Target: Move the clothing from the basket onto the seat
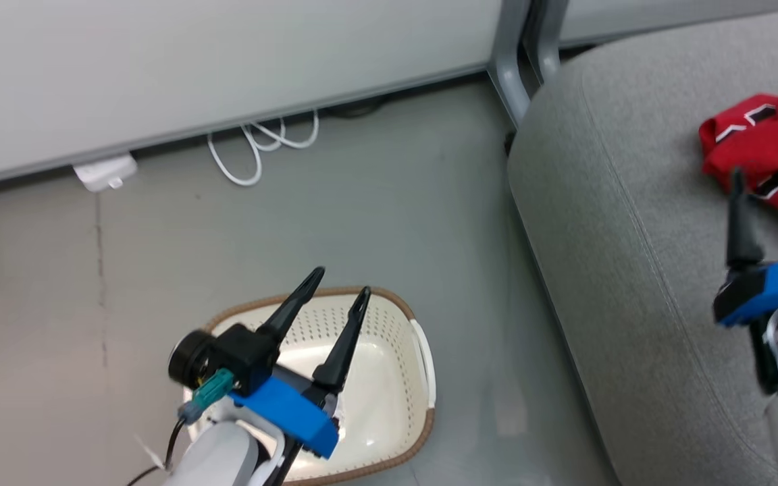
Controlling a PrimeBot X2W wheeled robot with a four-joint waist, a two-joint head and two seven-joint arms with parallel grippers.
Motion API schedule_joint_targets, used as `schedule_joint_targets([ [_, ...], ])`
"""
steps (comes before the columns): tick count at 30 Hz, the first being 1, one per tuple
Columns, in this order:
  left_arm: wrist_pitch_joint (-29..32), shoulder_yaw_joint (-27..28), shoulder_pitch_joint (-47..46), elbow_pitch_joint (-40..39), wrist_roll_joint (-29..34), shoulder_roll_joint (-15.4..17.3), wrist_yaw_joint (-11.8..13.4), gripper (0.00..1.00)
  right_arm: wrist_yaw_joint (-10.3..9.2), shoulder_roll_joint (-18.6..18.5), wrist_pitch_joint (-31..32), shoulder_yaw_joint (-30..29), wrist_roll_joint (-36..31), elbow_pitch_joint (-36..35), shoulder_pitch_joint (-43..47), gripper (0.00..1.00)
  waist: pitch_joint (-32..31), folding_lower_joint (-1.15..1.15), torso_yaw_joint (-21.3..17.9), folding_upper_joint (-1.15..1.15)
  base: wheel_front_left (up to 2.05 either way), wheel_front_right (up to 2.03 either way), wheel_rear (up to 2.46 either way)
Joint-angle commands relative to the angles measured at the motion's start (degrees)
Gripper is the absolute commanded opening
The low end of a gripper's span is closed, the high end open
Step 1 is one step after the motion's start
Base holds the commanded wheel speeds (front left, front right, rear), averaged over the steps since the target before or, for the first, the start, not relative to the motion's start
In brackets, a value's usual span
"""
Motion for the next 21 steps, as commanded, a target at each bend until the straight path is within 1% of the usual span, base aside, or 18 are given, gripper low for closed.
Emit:
schedule_joint_targets([
  [1,-0.17,1.49,2.71,-0.07,0.16,-0.14,0.16,1.0,-0.06,1.17,0.42,1.23,0.32,-2.05,3.36,1.0,-4.78,0.02,3.04,0.0,0.0,0.0,0.0],
  [7,-0.17,7.04,9.07,-1.03,1.33,-1.32,-0.08,1.0,-0.06,3.36,3.87,4.7,0.62,-11.42,13.27,1.0,-9.63,0.02,6.49,0.0,0.0,0.0,0.0],
  [12,-0.18,12.15,13.5,-1.61,1.5,-2.22,-0.12,1.0,-0.06,6.57,6.31,6.99,1.71,-18.82,20.66,1.0,-12.41,0.02,8.43,0.0,0.0,0.0,0.0],
  [15,-0.17,14.94,15.57,-1.91,2.2,-2.74,-0.05,1.0,-0.06,8.24,7.69,8.26,1.88,-21.79,24.2,1.0,-13.83,0.02,9.34,0.0,0.0,0.0,0.0],
  [21,-0.17,18.67,17.78,-2.35,3.88,-3.18,-0.35,1.0,-0.06,11.22,9.0,9.19,0.95,-26.18,29.52,1.0,-15.61,0.02,11.05,0.0,0.0,0.0,0.0],
])
